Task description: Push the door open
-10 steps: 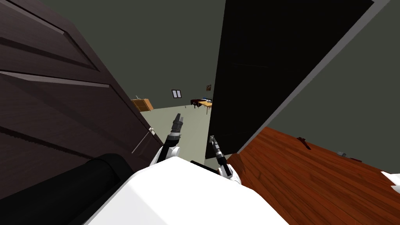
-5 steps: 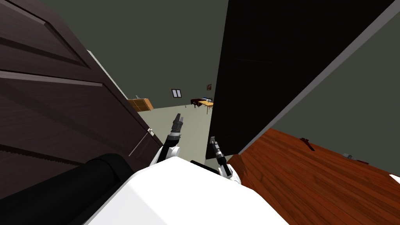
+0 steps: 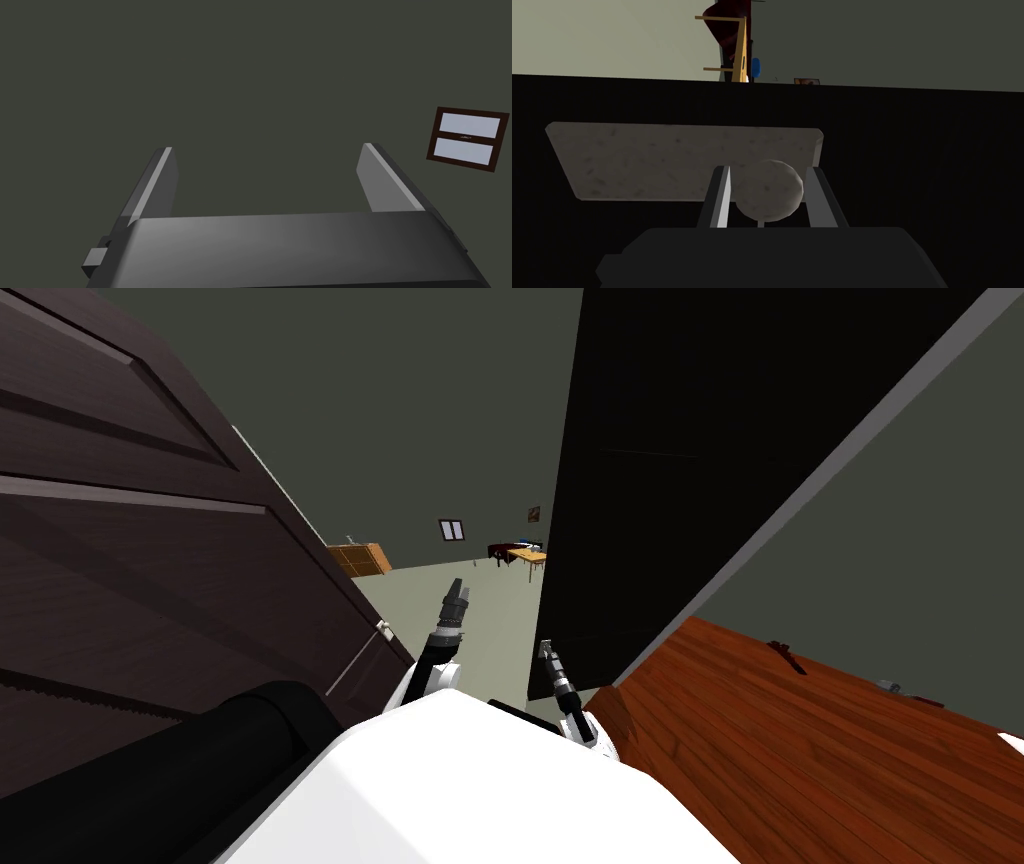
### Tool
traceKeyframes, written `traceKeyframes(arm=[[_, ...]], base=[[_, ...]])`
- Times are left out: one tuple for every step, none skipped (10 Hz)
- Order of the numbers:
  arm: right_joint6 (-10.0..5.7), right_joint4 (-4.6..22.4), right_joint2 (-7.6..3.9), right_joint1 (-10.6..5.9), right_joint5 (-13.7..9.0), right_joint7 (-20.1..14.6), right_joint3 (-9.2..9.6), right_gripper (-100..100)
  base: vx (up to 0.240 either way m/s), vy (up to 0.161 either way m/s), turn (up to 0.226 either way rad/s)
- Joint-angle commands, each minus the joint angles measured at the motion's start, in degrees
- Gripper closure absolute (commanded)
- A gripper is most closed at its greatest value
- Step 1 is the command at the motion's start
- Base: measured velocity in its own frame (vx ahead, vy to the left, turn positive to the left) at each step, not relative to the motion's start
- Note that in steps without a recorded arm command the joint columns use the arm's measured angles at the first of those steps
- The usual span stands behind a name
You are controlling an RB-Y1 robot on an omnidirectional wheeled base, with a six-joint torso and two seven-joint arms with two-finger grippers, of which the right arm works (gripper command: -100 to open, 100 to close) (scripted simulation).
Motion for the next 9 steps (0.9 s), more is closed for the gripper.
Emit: traceKeyframes(arm=[[-0.69,0.70,-0.36,-0.96,-0.58,0.37,-1.17,100],[-0.64,0.78,-0.49,-1.00,-0.87,0.60,-1.75,100],[-0.64,0.78,-0.49,-1.00,-0.87,0.60,-1.75,100],[-0.64,0.78,-0.49,-1.00,-0.87,0.60,-1.75,100],[-0.54,0.95,-0.76,-1.10,-1.52,1.13,-3.06,100],[-0.51,1.00,-0.82,-1.13,-1.69,1.28,-3.41,100],[-0.51,1.00,-0.82,-1.13,-1.69,1.28,-3.41,100],[-0.42,1.16,-0.98,-1.22,-2.26,1.74,-4.56,100],[-0.39,1.21,-1.03,-1.25,-2.46,1.90,-4.96,100]], base=[[0.157,0.083,-0.040],[0.171,0.076,-0.029],[0.146,0.076,-0.004],[0.076,0.039,0.011],[0.125,0.096,-0.052],[0.172,0.133,-0.070],[0.127,0.069,-0.034],[0.147,0.089,-0.052],[0.157,0.105,-0.046]])
